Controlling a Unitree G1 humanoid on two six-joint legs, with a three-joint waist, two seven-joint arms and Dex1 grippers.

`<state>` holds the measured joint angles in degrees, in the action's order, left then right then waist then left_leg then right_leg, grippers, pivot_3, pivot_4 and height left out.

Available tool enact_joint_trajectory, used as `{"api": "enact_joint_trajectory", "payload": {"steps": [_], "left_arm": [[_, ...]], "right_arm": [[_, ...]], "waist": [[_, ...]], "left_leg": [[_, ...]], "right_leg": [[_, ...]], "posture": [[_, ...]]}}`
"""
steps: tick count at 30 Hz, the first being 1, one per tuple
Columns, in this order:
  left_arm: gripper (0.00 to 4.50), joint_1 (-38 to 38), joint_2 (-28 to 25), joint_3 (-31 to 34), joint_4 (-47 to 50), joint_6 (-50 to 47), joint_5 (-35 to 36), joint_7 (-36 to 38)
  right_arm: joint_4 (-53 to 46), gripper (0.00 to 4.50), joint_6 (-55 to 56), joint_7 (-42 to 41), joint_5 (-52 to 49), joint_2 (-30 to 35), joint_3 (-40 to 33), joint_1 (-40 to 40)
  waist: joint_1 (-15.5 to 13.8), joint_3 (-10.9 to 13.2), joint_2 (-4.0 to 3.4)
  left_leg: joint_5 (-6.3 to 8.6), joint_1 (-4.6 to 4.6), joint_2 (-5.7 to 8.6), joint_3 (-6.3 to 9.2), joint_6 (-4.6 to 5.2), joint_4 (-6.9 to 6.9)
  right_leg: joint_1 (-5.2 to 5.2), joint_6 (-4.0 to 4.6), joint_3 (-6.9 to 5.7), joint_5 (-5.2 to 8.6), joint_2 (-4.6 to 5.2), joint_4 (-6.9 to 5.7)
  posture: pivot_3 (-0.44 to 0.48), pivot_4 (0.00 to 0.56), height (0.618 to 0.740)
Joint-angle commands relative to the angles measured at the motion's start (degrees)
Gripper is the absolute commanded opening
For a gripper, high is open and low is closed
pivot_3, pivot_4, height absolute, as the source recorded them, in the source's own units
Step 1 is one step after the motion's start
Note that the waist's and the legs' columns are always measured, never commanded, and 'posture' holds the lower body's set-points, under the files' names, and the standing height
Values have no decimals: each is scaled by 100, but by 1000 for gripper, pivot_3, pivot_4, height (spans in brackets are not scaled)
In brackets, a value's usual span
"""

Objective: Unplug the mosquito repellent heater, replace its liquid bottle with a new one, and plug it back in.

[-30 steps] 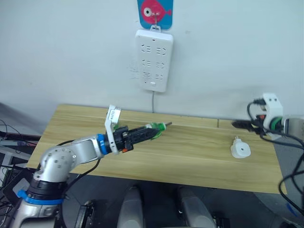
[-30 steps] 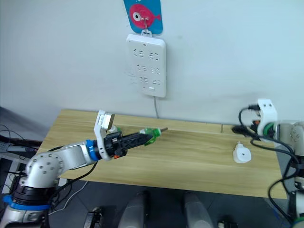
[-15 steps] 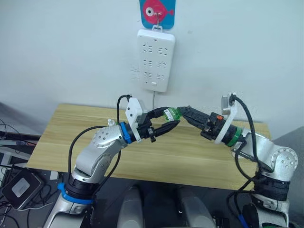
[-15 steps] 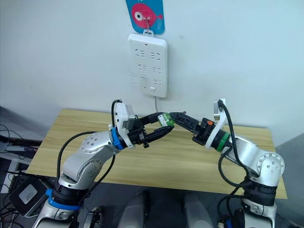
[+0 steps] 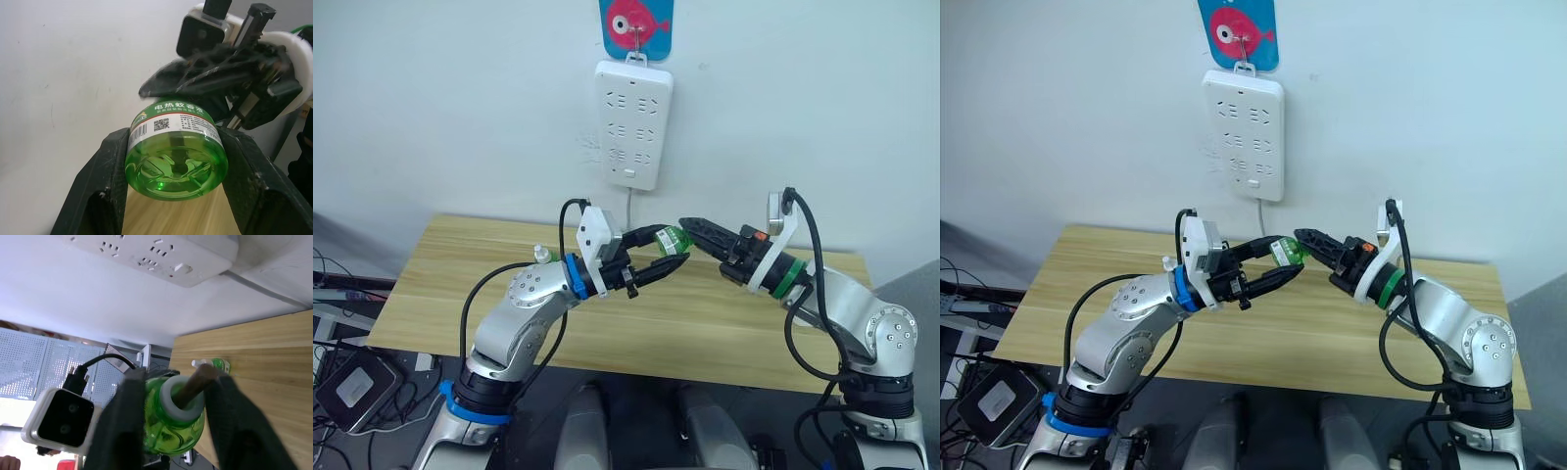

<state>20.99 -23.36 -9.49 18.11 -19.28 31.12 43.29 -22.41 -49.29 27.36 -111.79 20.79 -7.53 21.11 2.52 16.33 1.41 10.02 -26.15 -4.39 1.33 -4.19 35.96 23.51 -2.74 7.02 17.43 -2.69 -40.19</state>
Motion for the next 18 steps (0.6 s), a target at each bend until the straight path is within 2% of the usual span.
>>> {"api": "enact_joint_trajectory", "payload": {"steps": [1,2,7,9,10,12,16,18], "left_arm": [[2262,36,50,-13,206,103,-148,17],[2262,42,49,-12,187,125,-192,16],[3887,76,-99,32,153,-100,-199,154],[4487,118,-309,86,220,-364,-75,330],[4500,144,-423,111,248,-465,-32,425],[4500,230,-627,121,283,-604,-28,591],[4500,450,-910,-177,319,-797,-232,909],[4500,567,-872,-320,259,-839,-295,979]], "right_arm": [[-258,816,32,-174,-121,86,42,38],[-257,816,32,-202,-121,104,49,28],[-95,815,99,-304,-121,448,-82,-90],[19,815,144,-552,432,743,-202,-135],[21,815,162,-761,859,878,-221,-173],[-71,815,315,-1272,2159,1177,-72,-342],[54,815,1497,-2228,5880,1917,1243,-797],[501,815,2214,-2404,7215,1934,1674,-925]], "waist": [[-3,0,0],[-11,0,0],[-34,0,0],[-45,0,0],[-55,0,0],[-63,0,0],[-68,-2,-2],[-68,-4,-1]], "left_leg": [[0,0,0,0,0,0],[0,0,0,1,0,0],[0,0,0,1,0,0],[0,0,0,0,0,1],[0,0,0,0,0,1],[0,1,0,1,0,1],[0,3,0,1,0,0],[-1,4,1,0,-1,1]], "right_leg": [[0,14,0,-8,0,0],[0,15,0,-9,0,0],[0,16,-1,-9,0,0],[0,16,0,-9,0,0],[0,15,0,-9,0,0],[0,13,-2,-8,0,0],[1,5,-4,-3,0,2],[1,-4,-3,3,1,2]], "posture": [[8,230,740],[12,235,740],[14,235,740],[13,234,740],[10,232,740],[5,230,740],[-5,223,740],[-7,217,740]]}}
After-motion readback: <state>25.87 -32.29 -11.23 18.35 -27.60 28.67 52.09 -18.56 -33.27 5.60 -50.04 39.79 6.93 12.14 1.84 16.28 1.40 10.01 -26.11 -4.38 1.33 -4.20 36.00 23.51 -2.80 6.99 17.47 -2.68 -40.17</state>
